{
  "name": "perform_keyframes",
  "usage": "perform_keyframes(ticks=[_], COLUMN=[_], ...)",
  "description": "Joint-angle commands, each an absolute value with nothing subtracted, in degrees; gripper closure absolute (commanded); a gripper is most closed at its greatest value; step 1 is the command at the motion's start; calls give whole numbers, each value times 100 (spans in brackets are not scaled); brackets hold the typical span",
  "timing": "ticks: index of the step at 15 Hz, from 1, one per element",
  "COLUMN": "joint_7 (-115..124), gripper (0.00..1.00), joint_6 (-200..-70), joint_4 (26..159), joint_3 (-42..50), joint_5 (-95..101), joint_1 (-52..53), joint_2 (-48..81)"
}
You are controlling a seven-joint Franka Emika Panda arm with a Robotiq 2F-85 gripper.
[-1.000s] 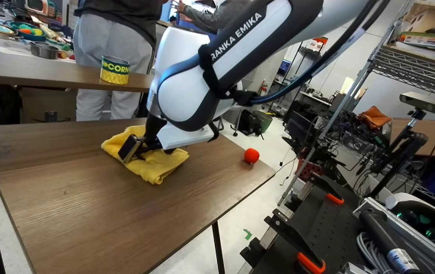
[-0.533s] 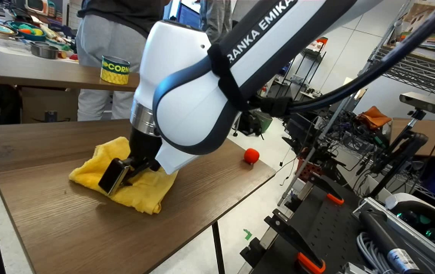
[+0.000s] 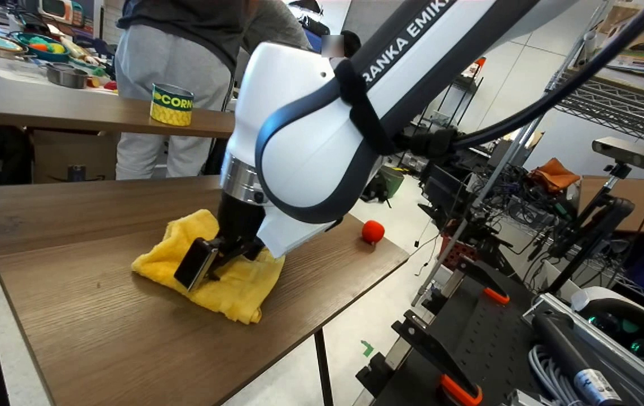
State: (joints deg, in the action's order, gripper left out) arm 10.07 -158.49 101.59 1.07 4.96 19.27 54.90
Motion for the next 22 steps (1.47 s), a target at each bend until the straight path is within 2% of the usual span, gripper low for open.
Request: perform_keyframes(ticks=[1,8,22], joint_7=[1097,1639,645], gripper=[0,0,0], joint_6=[-15665,-15522,-15702], joint_4=[10569,10882,10941], joint_3=[149,689,-256], joint_5=[275,183,447], joint_1=[1534,1349,1525], joint_2=[5358,5235,5205])
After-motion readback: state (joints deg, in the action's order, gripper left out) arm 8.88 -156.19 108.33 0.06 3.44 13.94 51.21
